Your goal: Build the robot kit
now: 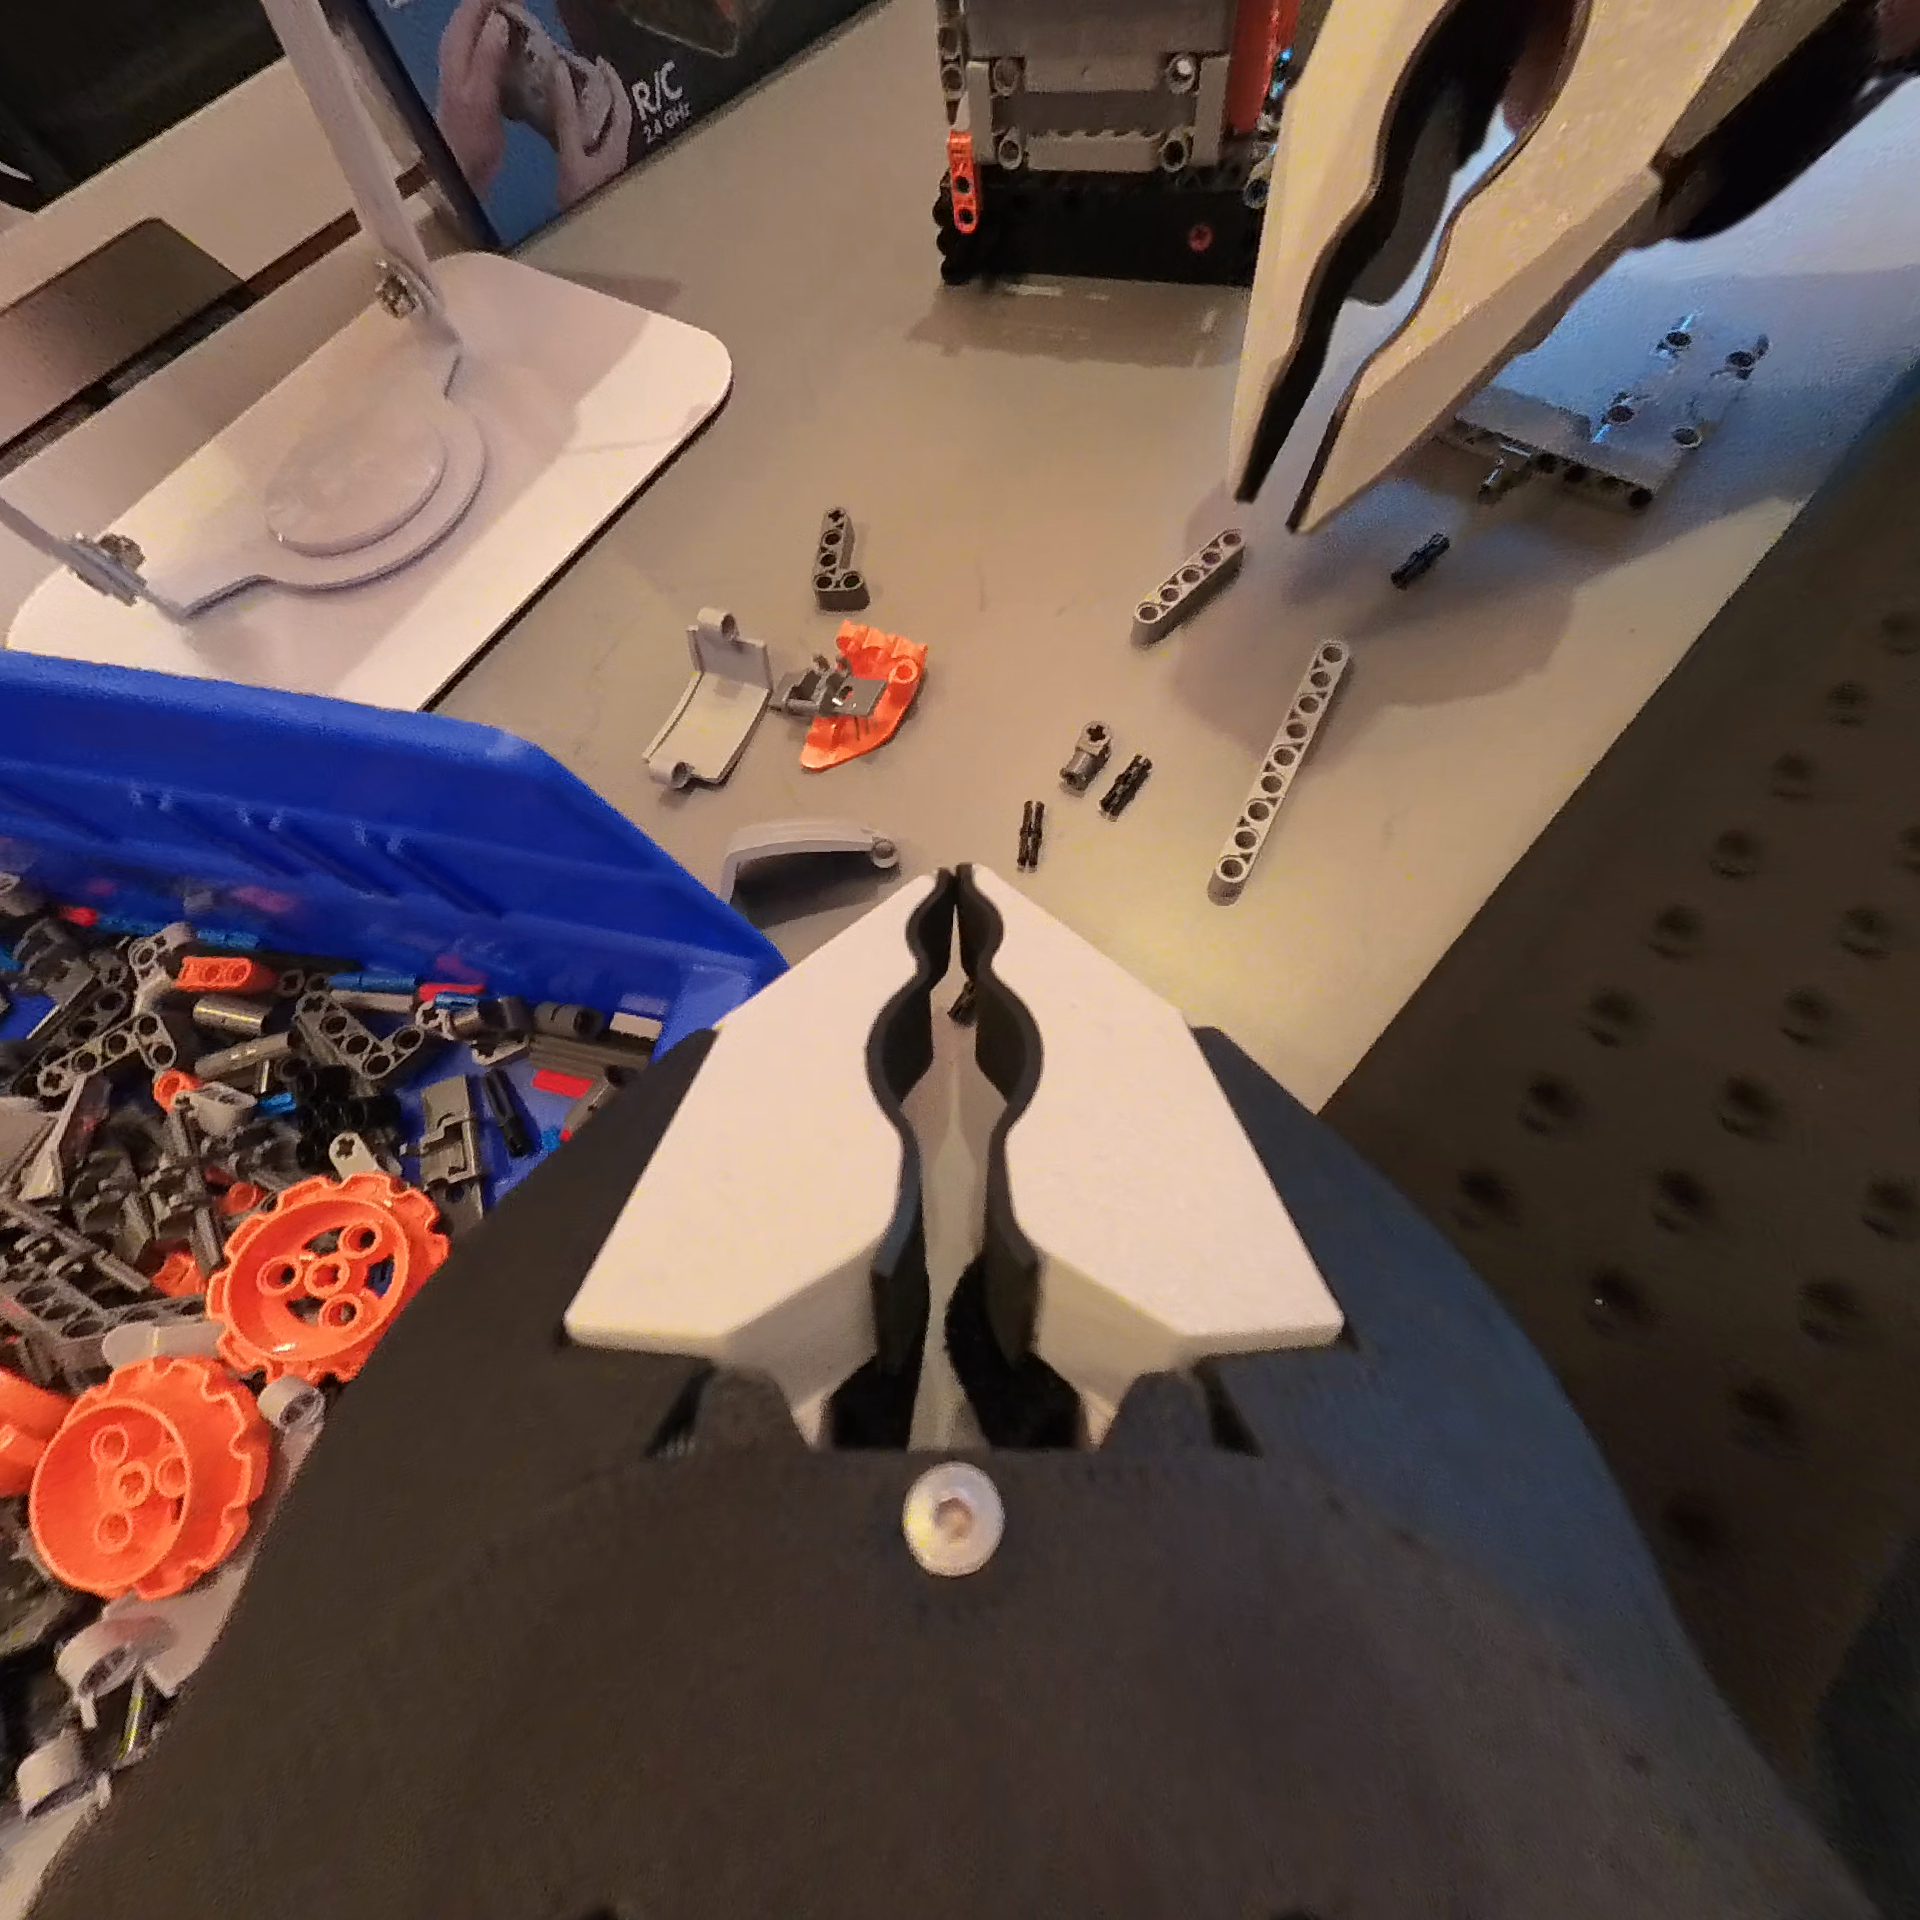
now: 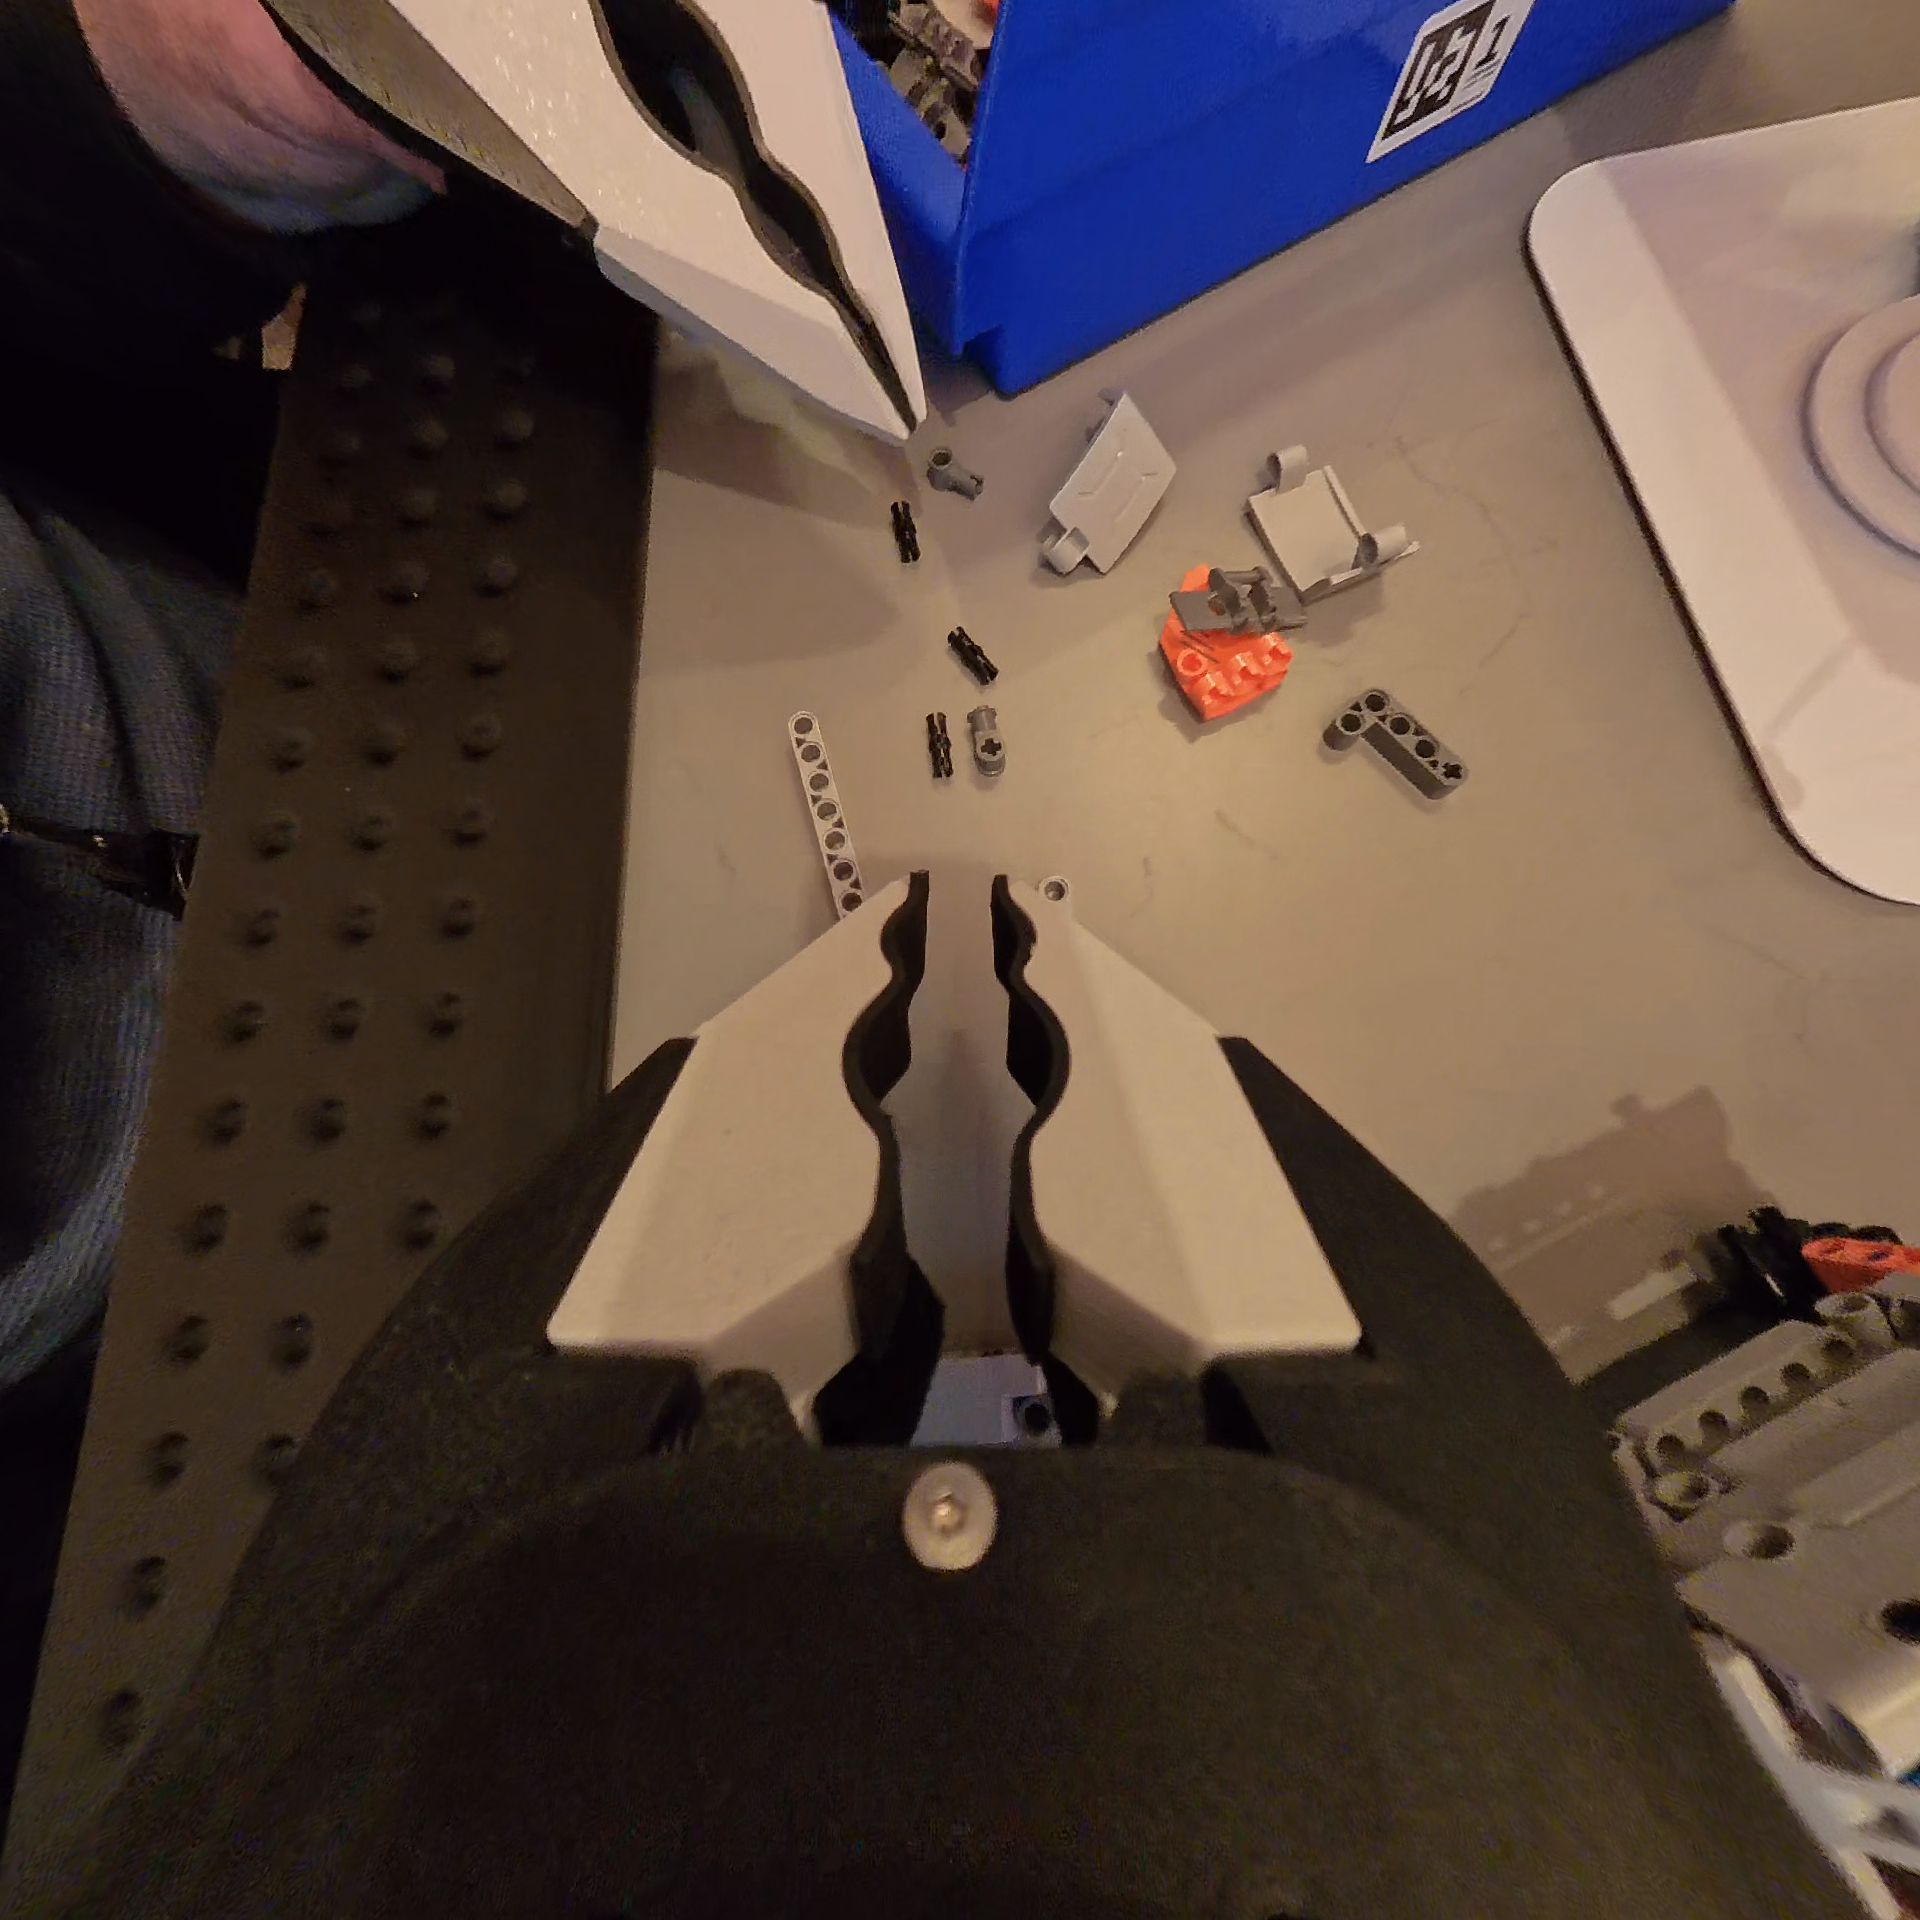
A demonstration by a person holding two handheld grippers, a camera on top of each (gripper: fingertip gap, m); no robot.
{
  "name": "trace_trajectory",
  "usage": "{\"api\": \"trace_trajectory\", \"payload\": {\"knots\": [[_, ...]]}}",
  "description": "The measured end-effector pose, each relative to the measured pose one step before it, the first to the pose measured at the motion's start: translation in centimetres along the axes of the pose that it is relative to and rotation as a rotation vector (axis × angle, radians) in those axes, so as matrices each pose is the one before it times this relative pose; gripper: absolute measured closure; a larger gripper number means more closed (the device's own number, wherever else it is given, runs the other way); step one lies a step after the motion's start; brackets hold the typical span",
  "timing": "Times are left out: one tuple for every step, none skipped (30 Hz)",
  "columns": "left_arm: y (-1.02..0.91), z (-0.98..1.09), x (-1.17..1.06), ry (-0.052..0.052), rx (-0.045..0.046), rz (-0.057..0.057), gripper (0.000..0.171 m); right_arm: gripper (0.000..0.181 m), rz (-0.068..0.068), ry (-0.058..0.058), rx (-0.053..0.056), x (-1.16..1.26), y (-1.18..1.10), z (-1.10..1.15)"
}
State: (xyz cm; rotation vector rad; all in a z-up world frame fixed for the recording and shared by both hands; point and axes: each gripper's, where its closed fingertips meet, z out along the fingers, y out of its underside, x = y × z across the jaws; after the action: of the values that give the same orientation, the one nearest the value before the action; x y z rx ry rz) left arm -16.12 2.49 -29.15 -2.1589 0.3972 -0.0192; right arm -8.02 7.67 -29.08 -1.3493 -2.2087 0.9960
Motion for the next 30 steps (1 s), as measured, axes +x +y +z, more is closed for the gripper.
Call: {"api": "trace_trajectory", "payload": {"knots": [[-0.02, -0.01, 0.003, -0.0002, 0.00164, -0.0001, 0.171, 0.172, 0.0032, 0.004, 0.0074, 0.107, -0.063, -0.172], [-0.083, -0.039, 0.043, 0.0023, 0.00538, 0.0001, 0.171, 0.172, 0.0035, 0.0064, 0.0073, 0.141, -0.049, -0.159], [-0.07, -0.037, 0.096, 0.006, 0.00496, 0.0, 0.171, 0.172, 0.0035, 0.0054, 0.0059, 0.136, -0.051, -0.163], [-0.056, -0.028, 0.05, 0.0021, 0.00372, 0.0013, 0.171, 0.172, 0.0034, 0.0052, 0.0039, 0.123, -0.021, -0.149], [-0.077, -0.052, 0.093, 0.004, 0.00477, 0.0026, 0.171, 0.172, 0.0035, 0.0085, 0.004, 0.16, -0.026, -0.145], [-0.082, -0.035, 0.099, 0.0044, 0.00532, 0.0022, 0.171, 0.172, 0.0043, 0.0089, 0.0053, 0.171, -0.065, -0.129], [-0.056, -0.044, -0.065, -0.0058, 0.00383, -0.0003, 0.171, 0.171, 0.0049, 0.0047, 0.0056, 0.096, -0.097, -0.095], [-0.072, -0.064, -0.113, -0.0066, 0.00534, -0.0032, 0.171, 0.171, 0.0037, 0.0032, 0.0041, 0.05, -0.122, -0.051], [-0.065, -0.053, -0.018, 0.002, 0.00561, -0.004, 0.171, 0.171, 0.0008, 0.0042, -0.0001, 0.039, -0.097, 0.007], [-0.063, -0.035, -0.013, 0.0037, 0.00564, -0.0047, 0.171, 0.171, -0.0026, 0.0045, -0.0042, 0.022, -0.046, 0.033], [-0.104, -0.078, -0.077, -0.0006, 0.00797, -0.0058, 0.171, 0.171, -0.0039, 0.0043, -0.0041, 0.026, -0.04, 0.025], [-0.087, -0.078, -0.039, 0.0023, 0.00738, -0.0066, 0.171, 0.17, -0.002, 0.0059, -0.0043, 0.071, -0.029, 0.01], [-0.043, -0.049, -0.016, 0.0045, 0.00454, -0.0067, 0.171, 0.171, 0.0012, 0.0064, -0.0044, 0.127, 0.002, -0.011], [-0.095, -0.068, -0.043, 0.0011, 0.00688, -0.0047, 0.171, 0.17, 0.0057, -0.0009, -0.0017, 0.073, -0.095, 0.026], [-0.108, -0.077, -0.032, -0.0004, 0.0081, -0.0026, 0.171, 0.17, 0.008, -0.0105, -0.0024, -0.078, -0.145, 0.1], [-0.063, -0.052, -0.035, 0.0, 0.00428, -0.0032, 0.171, 0.169, 0.0015, -0.0138, -0.0072, -0.235, -0.049, 0.174], [-0.04, -0.036, 0.005, 0.0021, 0.0032, -0.0021, 0.171, 0.169, -0.0072, -0.0041, -0.0125, -0.19, 0.105, 0.222], [-0.024, -0.038, 0.023, 0.0018, 0.00251, -0.0006, 0.171, 0.17, -0.0096, 0.0086, -0.02, 0.011, 0.253, 0.245], [-0.138, -0.11, -0.089, -0.0077, 0.00862, 0.0004, 0.171, 0.17, -0.0057, 0.0154, -0.0232, 0.195, 0.285, 0.244], [-0.227, -0.179, -0.13, -0.0103, 0.01552, 0.0001, 0.171, 0.17, -0.002, 0.0028, -0.0126, 0.034, 0.042, 0.279], [-0.206, -0.145, -0.059, -0.0021, 0.01412, -0.0024, 0.171, 0.17, -0.0015, -0.0117, 0.0001, -0.234, -0.239, 0.352], [-0.117, -0.098, -0.092, -0.001, 0.0091, -0.0063, 0.171, 0.17, -0.0069, -0.0107, 0.0001, -0.288, -0.331, 0.459], [-0.219, -0.167, -0.221, -0.0098, 0.01458, -0.0062, 0.171, 0.171, -0.0146, -0.0038, -0.0057, -0.236, -0.295, 0.549], [-0.31, -0.219, -0.14, -0.0046, 0.02086, -0.0048, 0.171, 0.17, -0.0177, -0.0083, -0.0051, -0.318, -0.361, 0.586], [-0.232, -0.178, -0.075, 0.0017, 0.01656, -0.0075, 0.171, 0.17, -0.0148, -0.0115, 0.0012, -0.341, -0.517, 0.59], [-0.075, -0.092, -0.076, 0.0004, 0.00794, -0.0084, 0.171, 0.17, -0.0135, -0.0051, 0.0025, -0.196, -0.567, 0.616], [-0.067, -0.094, -0.122, -0.004, 0.00583, -0.0056, 0.171, 0.17, -0.0169, 0.0026, -0.0056, -0.017, -0.403, 0.62], [-0.096, -0.069, -0.018, 0.0019, 0.00711, -0.0035, 0.171, 0.17, -0.0175, 0.0089, -0.0157, 0.195, -0.146, 0.58], [-0.017, -0.037, 0.013, 0.0033, 0.00242, -0.0036, 0.171, 0.17, -0.013, 0.0052, -0.0172, 0.208, -0.006, 0.517], [0.027, -0.005, 0.022, 0.0017, -0.00028, -0.0007, 0.171, 0.17, -0.0037, -0.0082, -0.011, 0.058, 0.007, 0.443]]}}
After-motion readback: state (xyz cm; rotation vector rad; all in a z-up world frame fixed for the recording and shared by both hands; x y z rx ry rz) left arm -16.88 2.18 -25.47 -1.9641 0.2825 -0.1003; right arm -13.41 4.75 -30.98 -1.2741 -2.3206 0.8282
